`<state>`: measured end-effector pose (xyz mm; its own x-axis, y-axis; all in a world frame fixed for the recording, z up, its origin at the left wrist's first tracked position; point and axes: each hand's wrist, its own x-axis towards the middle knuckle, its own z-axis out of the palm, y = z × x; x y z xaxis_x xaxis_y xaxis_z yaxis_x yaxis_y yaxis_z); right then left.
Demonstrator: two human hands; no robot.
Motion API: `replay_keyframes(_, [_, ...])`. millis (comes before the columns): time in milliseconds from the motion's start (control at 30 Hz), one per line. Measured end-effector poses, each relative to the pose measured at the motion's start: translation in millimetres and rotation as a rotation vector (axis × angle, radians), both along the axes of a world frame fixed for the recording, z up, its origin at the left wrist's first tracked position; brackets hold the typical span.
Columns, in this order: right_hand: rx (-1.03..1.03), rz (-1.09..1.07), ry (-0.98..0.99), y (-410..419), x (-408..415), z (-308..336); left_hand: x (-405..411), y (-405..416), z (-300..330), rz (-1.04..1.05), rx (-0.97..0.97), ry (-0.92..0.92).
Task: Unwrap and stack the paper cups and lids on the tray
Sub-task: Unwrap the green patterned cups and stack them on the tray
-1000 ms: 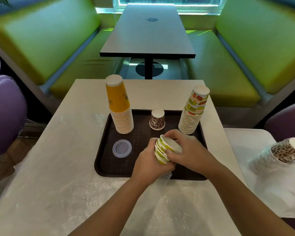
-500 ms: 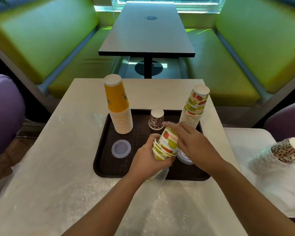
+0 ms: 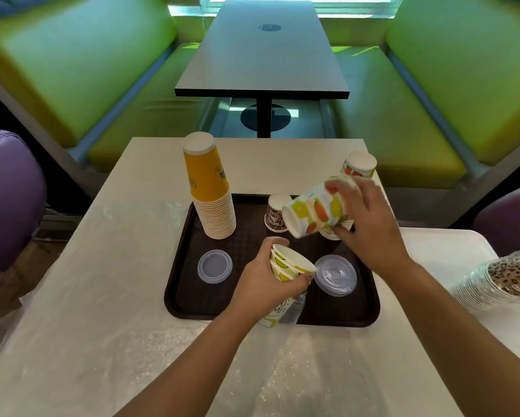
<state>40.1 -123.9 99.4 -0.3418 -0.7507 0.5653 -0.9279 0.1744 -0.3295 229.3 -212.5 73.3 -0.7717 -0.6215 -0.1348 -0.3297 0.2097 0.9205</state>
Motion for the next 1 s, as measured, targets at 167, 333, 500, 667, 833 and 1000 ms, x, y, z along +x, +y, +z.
replay_keyframes(167, [-0.236, -0.08, -0.5, -23, -33, 24, -3, -1, -3, -0.008, 0.012, -0.027])
replay_keyframes(333, [-0.339, -0.093, -0.79, -40, -62, 21, -5, -4, -5, -0.014, 0.029, -0.039])
replay_keyframes(500, [-0.391, -0.205, -0.687, -45, -68, 6, -7, -8, -6, -0.018, 0.035, -0.046])
replay_keyframes(667, [-0.445, -0.234, -0.727, -50, -68, -5, -9, -9, -7, -0.025, 0.045, -0.053])
replay_keyframes(833, [-0.29, -0.303, -0.704, -49, -70, -20, -10, -11, -7, -0.026, 0.066, -0.051])
replay_keyframes(1000, [-0.294, -0.336, -0.71, -44, -67, -39, -9, -12, -6, -0.025, 0.081, -0.052])
